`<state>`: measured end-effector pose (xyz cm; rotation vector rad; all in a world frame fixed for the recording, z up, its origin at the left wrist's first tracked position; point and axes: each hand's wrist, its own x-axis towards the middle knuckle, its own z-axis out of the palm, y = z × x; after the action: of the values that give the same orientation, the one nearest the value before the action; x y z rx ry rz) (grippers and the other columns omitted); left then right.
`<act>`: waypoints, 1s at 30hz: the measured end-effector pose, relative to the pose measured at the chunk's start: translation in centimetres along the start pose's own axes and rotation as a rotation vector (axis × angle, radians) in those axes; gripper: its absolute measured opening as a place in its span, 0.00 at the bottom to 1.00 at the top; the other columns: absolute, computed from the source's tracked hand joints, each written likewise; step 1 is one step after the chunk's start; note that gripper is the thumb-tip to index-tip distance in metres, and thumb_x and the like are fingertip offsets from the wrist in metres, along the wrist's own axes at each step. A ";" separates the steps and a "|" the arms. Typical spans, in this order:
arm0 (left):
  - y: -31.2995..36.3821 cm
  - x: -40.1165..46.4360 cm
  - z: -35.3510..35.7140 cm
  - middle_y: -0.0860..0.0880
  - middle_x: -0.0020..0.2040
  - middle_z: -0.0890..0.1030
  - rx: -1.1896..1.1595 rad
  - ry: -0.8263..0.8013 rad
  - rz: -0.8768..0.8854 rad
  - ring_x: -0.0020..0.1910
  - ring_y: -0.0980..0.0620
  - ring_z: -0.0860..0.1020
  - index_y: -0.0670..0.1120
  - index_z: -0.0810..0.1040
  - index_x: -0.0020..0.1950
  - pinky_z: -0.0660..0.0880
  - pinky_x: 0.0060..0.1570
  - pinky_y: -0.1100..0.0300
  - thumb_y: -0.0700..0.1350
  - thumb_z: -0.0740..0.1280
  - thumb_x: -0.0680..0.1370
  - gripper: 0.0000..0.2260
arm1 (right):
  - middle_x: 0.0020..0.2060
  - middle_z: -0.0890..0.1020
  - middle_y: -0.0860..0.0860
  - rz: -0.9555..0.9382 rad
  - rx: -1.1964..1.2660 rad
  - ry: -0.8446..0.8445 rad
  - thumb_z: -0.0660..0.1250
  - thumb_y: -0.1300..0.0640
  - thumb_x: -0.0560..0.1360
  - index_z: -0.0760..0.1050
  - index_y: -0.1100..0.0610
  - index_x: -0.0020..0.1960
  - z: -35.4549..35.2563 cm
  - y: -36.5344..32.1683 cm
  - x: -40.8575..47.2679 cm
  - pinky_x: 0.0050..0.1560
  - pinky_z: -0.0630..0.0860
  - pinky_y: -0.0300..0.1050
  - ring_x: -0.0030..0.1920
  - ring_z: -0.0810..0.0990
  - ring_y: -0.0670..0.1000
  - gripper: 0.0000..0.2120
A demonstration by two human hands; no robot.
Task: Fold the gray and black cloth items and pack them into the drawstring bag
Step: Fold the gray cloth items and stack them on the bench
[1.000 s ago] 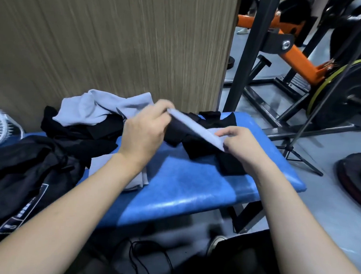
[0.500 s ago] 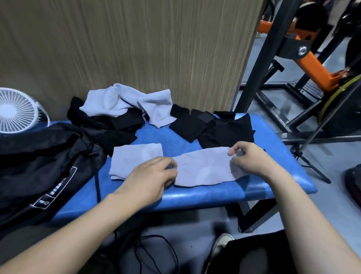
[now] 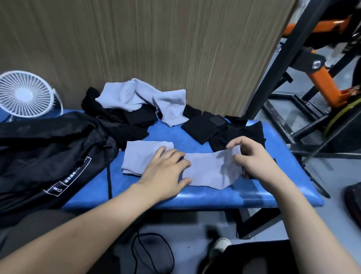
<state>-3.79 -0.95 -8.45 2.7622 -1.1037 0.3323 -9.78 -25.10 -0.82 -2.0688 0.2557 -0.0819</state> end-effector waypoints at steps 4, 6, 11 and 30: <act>0.1 0.0 -0.3 0.51 0.60 0.75 0.004 0.013 -0.064 0.66 0.48 0.69 0.54 0.77 0.63 0.50 0.74 0.48 0.67 0.56 0.71 0.28 | 0.34 0.71 0.55 -0.034 0.025 -0.065 0.62 0.69 0.73 0.76 0.54 0.52 3.4 -1.0 0.5 0.26 0.68 0.46 0.28 0.70 0.54 0.14; 0.1 0.0 -0.4 0.52 0.58 0.75 0.008 0.006 -0.073 0.66 0.50 0.68 0.54 0.75 0.65 0.48 0.75 0.48 0.67 0.58 0.72 0.27 | 0.34 0.72 0.53 -0.028 0.031 -0.105 0.64 0.67 0.74 0.75 0.54 0.55 5.0 -1.5 0.8 0.28 0.72 0.48 0.26 0.73 0.54 0.12; 0.3 0.2 -0.6 0.52 0.61 0.75 -0.034 -0.024 -0.107 0.69 0.50 0.66 0.50 0.69 0.69 0.46 0.76 0.49 0.62 0.62 0.74 0.27 | 0.42 0.77 0.56 0.012 -0.013 -0.267 0.64 0.63 0.78 0.67 0.53 0.63 7.9 -1.5 1.6 0.28 0.75 0.48 0.29 0.80 0.58 0.15; 2.8 2.7 -1.3 0.54 0.59 0.71 -0.610 -0.026 -0.336 0.56 0.52 0.74 0.53 0.72 0.59 0.66 0.61 0.56 0.48 0.69 0.75 0.14 | 0.37 0.70 0.47 -0.066 -0.106 -0.091 0.74 0.65 0.69 0.68 0.38 0.68 5.5 0.9 0.9 0.39 0.72 0.32 0.34 0.71 0.41 0.36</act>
<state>-4.04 -4.45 -6.37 2.3344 -0.5891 -0.0764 -8.11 -21.04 -4.29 -2.1801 0.1382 -0.0152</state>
